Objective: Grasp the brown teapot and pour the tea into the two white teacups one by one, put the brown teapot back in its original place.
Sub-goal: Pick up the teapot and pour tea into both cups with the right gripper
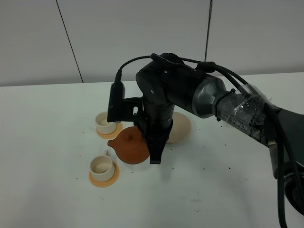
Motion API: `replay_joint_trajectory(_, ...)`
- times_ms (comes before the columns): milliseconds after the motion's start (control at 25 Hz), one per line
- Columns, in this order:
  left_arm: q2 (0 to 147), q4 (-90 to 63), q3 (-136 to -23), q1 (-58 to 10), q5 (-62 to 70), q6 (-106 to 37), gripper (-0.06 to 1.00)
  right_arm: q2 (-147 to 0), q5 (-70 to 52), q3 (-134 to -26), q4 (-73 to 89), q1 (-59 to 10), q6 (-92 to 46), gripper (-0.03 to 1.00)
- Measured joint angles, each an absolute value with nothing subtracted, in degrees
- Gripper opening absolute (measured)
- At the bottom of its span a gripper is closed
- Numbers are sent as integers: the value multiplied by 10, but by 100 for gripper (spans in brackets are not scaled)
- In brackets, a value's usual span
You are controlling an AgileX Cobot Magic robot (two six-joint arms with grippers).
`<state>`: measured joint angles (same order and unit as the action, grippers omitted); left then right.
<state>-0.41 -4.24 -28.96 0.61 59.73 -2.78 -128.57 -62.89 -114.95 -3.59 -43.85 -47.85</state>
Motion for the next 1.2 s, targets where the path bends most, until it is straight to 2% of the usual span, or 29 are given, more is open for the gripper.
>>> replay_joint_trajectory(1200, -4, -42, -290, 6, 597, -28, 24, -1286, -615, -1150, -163, -506, -410, 9)
